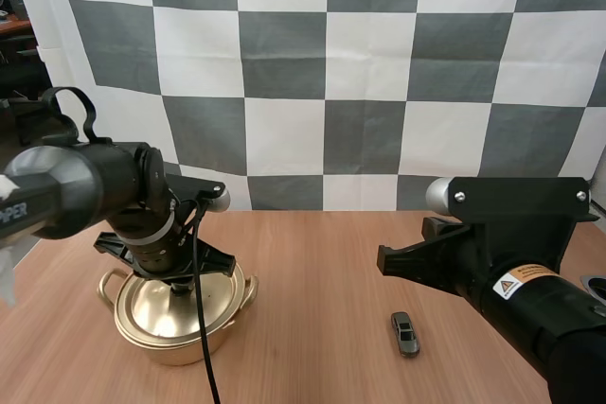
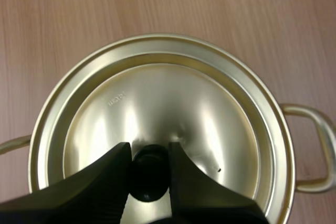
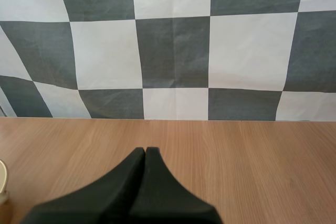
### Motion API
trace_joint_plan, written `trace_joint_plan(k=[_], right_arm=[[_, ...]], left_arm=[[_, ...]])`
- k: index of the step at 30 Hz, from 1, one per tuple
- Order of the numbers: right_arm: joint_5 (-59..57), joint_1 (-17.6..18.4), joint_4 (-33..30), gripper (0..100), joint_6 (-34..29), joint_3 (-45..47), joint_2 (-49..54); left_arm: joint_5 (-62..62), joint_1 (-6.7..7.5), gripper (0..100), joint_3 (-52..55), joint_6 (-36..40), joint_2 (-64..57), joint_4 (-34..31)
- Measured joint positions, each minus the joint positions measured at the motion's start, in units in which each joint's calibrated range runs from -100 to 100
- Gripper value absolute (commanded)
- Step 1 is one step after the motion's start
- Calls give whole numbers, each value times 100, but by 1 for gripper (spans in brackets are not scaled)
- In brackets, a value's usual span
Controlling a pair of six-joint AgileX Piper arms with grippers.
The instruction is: Open the pot, put the car inside, and close it
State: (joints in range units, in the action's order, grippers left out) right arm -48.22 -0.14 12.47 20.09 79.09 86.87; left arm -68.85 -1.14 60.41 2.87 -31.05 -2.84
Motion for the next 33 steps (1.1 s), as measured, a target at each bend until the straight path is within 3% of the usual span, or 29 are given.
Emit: trace_joint_plan(k=[5,12,21,25,29,33], right_arm=[[0,0,0,0,0,0,0],[0,0,89,0,0,0,0],[0,0,11,0,0,0,0],[-75,0,-297,0,12,-54,0],[-591,0,-623,0,68,-484,-14],[-1692,0,-453,0,161,-1219,-389]], left_arm=[[-604,0,0,-433,-187,0,374],[-1551,0,0,-1298,-187,-206,374],[-3014,0,0,-2906,-144,-1153,576],[-3115,0,0,-3465,-131,-1640,746],[-3115,0,0,-3550,-131,-2125,856],[-3115,0,0,-3550,-131,-2660,856]])
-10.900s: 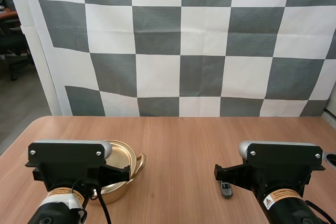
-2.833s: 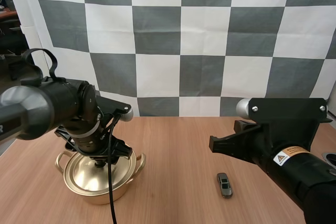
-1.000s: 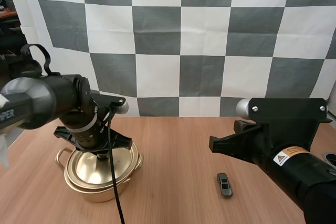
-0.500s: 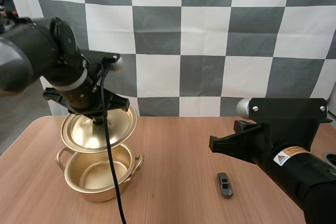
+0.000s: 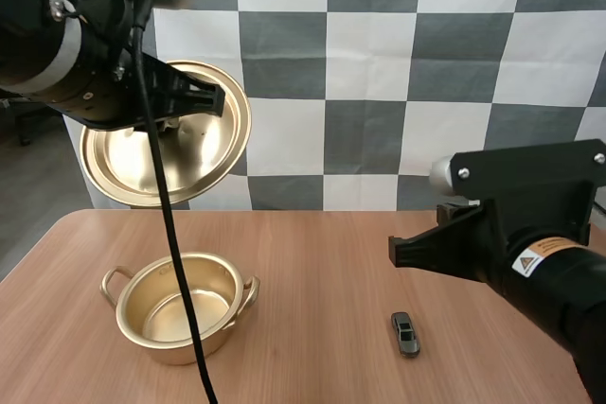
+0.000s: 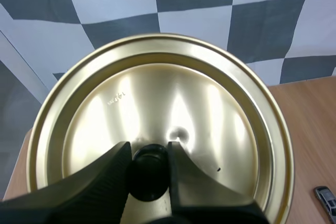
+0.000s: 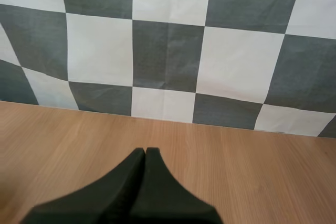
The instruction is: Open the pot, put the car inside, and close it
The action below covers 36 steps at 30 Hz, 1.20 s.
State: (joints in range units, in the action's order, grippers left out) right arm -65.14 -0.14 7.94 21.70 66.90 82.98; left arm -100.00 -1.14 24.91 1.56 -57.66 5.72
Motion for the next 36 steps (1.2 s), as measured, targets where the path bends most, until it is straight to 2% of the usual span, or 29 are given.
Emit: trace_joint_plan(k=[9,15,23,28,35,36], right_arm=[[-2334,0,629,0,572,-1806,-1655],[-3445,0,349,0,583,-2228,-2808],[-3479,0,17,0,548,-2228,-3875],[-3479,0,245,0,575,-2228,-4001],[-3481,0,84,0,822,-2045,-4001],[-3486,0,31,6,902,-1974,-4001]], left_arm=[[0,0,0,0,-10,-1085,0],[0,0,0,42,-10,-1264,-42],[6,0,0,360,-49,-1291,-24],[5,0,0,371,-49,-1291,41],[5,0,0,371,-49,-1291,41],[5,0,0,371,-49,-1291,41]])
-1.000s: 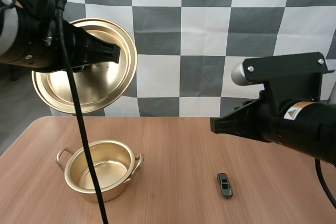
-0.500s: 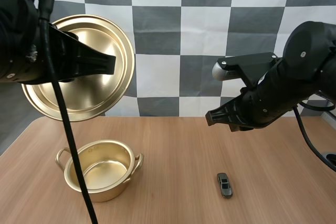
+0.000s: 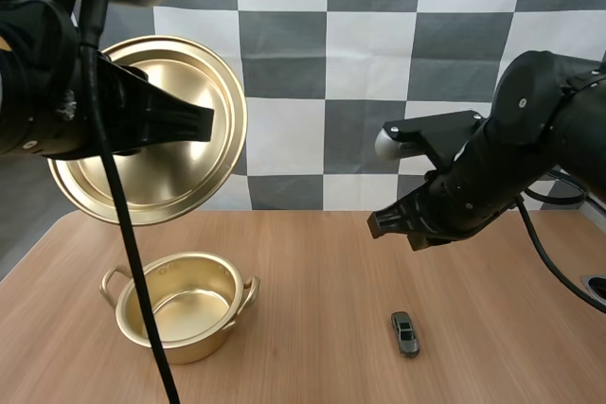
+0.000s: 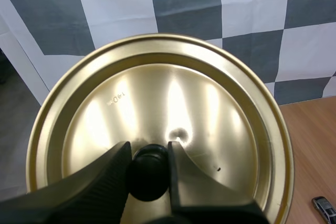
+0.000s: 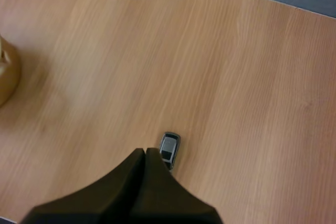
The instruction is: Open the pot, put the car inside, and close it
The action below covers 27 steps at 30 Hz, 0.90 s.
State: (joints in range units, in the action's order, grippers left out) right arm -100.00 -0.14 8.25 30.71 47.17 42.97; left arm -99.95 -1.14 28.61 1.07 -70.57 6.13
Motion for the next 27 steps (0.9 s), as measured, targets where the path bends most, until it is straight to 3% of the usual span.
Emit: trace_joint_plan(k=[4,5,6,7,15,21,27], right_arm=[[4,0,-238,61,176,279,0],[0,0,-286,81,243,348,0],[0,0,-297,94,332,389,0],[2,0,-279,100,463,425,0],[10,0,51,100,1051,436,12],[10,0,461,100,1045,451,12],[10,0,431,100,1040,935,12]], left_arm=[[0,0,0,0,0,-4,0],[0,0,0,0,0,-4,0],[0,0,0,0,0,-4,12],[0,0,0,0,0,-4,41],[0,0,0,0,-71,-4,92],[0,0,0,0,-82,-4,92],[0,0,0,0,-82,-4,92]])
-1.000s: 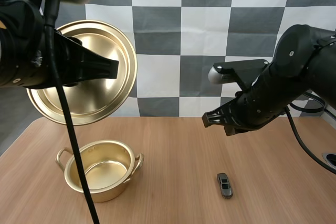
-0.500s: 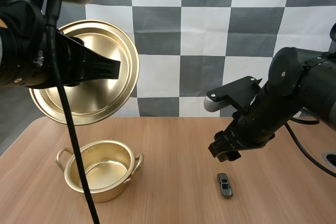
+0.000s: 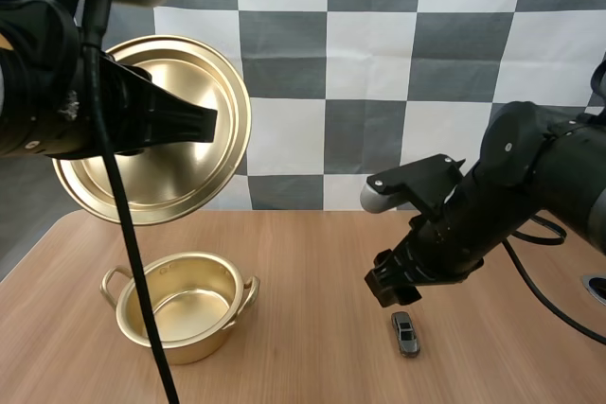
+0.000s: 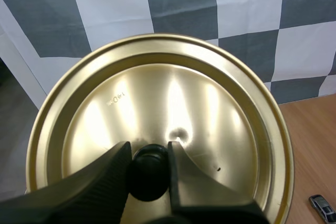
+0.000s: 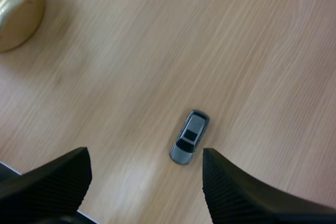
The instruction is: Open the pot, put the car inside, and close it
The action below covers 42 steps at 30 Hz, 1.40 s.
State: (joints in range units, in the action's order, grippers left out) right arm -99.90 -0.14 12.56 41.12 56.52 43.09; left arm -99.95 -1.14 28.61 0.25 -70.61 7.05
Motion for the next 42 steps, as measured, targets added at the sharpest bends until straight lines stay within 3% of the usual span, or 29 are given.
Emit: trace_joint_plan(k=[5,16,21,32,42], right_arm=[[30,0,-460,100,0,575,0],[369,0,-941,100,0,621,0],[895,0,-893,100,-75,621,-123],[1158,0,-695,100,-192,621,-1627],[2013,0,-695,100,-124,621,-1890]], left_arm=[[0,0,0,0,0,0,0],[0,0,0,0,0,0,0],[0,0,0,0,0,0,0],[0,0,0,0,0,0,0],[0,0,0,0,0,0,0]])
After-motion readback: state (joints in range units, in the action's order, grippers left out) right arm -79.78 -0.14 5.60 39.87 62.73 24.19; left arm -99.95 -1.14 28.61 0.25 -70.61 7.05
